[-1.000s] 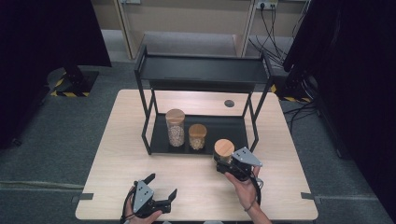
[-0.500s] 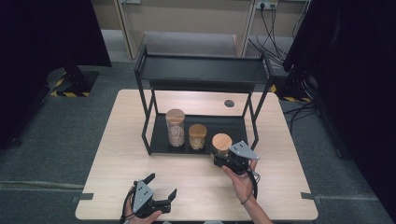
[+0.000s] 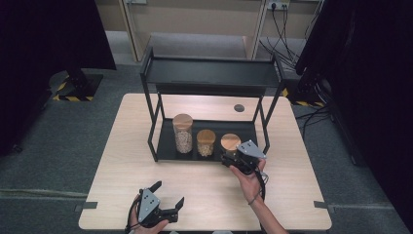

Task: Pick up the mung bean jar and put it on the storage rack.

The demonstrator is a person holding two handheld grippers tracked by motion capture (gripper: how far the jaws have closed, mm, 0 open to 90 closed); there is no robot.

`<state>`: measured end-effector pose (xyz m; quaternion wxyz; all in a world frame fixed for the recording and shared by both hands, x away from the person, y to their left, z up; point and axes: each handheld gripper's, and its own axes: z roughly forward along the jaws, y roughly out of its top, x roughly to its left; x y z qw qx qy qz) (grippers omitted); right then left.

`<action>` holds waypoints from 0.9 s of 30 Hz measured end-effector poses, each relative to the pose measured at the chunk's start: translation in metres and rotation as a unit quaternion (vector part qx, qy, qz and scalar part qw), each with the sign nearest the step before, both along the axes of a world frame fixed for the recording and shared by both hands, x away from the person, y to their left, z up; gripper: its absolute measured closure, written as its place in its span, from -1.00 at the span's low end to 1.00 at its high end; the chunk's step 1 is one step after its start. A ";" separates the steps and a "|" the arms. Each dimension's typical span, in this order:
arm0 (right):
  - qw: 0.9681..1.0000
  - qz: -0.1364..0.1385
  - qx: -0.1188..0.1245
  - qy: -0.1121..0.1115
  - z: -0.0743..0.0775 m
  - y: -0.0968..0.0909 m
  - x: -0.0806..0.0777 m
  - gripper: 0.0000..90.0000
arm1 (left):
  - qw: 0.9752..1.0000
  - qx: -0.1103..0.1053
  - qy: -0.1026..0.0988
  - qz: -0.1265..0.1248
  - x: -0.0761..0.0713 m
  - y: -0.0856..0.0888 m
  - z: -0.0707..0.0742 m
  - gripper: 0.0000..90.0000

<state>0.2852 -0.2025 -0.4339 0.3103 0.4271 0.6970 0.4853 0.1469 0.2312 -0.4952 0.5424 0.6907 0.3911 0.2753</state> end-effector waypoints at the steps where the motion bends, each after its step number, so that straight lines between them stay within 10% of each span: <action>1: 1.000 -0.001 -0.002 0.000 0.000 0.001 0.002 -0.44 | 1.000 0.000 0.000 0.000 0.000 0.000 0.000 -0.94; 27: 0.999 -0.032 -0.015 0.015 -0.009 0.017 0.033 -0.44 | 1.000 -0.001 0.000 0.000 0.000 0.000 0.000 -0.94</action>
